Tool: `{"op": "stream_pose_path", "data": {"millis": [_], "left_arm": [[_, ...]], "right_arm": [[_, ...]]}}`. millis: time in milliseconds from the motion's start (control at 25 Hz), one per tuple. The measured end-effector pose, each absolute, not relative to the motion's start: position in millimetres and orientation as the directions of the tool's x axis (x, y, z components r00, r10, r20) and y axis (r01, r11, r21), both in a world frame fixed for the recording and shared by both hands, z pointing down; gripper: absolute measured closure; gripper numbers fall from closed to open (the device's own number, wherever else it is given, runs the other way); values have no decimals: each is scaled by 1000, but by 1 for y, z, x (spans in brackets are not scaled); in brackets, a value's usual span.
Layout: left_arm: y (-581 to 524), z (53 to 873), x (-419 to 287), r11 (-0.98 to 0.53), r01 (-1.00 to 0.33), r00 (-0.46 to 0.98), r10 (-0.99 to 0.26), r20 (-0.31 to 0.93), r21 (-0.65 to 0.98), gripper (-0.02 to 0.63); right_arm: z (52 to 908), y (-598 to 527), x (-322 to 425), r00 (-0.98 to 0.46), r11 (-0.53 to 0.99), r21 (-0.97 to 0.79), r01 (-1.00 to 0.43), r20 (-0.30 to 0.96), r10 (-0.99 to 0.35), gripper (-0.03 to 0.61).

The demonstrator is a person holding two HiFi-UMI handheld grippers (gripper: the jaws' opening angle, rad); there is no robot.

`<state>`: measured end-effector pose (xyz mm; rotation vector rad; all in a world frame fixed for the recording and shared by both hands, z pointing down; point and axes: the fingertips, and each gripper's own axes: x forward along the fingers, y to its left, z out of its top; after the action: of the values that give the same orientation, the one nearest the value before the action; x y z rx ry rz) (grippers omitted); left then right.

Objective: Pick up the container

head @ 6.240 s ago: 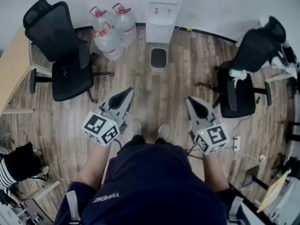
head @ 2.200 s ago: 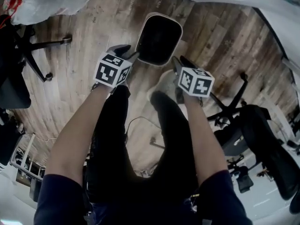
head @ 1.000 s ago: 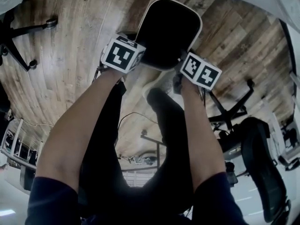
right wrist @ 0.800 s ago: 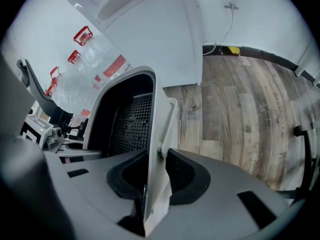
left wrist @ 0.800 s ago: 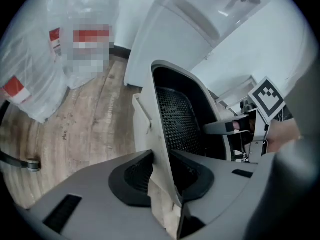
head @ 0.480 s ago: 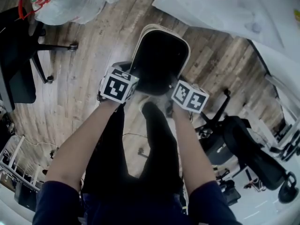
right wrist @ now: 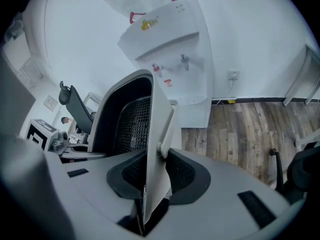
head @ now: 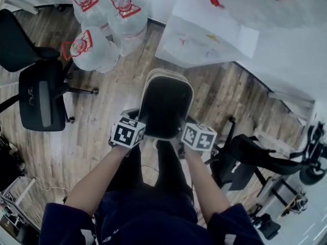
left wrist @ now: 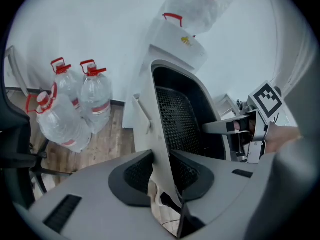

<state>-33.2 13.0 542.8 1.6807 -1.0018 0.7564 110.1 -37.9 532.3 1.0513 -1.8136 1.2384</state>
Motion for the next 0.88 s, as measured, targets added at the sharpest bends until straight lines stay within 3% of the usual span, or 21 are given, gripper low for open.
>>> {"op": "stream_pose_path", "data": {"millis": [440, 880], "left_arm": [[42, 407, -24, -246, -878, 475, -335, 814, 411, 495], [48, 345, -16, -266, -877, 477, -398, 783, 399, 492]], "right_arm": [[394, -4, 121, -453, 224, -397, -890, 824, -341, 480], [335, 3, 130, -468, 241, -402, -883, 788, -400, 482]]}}
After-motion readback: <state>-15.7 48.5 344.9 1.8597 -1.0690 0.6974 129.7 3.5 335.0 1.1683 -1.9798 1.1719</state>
